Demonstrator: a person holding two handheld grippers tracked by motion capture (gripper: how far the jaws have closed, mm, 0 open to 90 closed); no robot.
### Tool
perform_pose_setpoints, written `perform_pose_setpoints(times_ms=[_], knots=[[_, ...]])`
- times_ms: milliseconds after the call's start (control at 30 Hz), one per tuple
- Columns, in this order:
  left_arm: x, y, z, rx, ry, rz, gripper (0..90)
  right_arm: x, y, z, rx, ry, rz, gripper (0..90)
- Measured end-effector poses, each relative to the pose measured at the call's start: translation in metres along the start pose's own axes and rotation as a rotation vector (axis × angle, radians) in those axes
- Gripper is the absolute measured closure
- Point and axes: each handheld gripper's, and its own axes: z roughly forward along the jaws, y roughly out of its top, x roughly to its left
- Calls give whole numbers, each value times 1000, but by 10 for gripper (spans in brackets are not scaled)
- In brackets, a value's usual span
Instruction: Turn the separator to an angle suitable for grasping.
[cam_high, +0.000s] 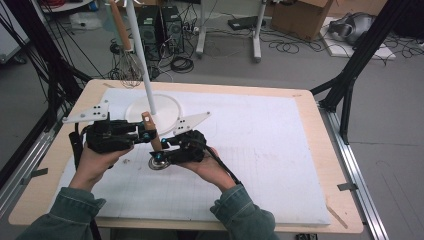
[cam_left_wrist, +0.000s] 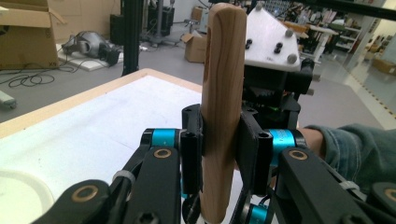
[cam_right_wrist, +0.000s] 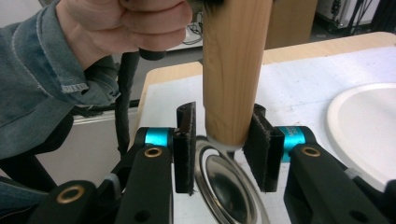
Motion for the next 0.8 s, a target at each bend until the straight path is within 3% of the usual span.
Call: perform_pose_setpoints(times_ms=[133,333,600,667,733,800], knots=[[1,0,-1,-3,6,4,726,1,1,1,-13,-18,6,726],[1,-5,1,4,53,1,669,2,2,2,-32,-56,31,731],[0,-5,5,15,49,2,720,1,3,3,-40,-60,39,728],[0,-4,5,18,43,5,722,1,3,3,-37,-55,33,707],[1,-3,4,20,54,14,722,1,4,1,-42,-47,28,602],[3,-2,3,17,51,6,722,1,4,-3,-40,-54,28,555]])
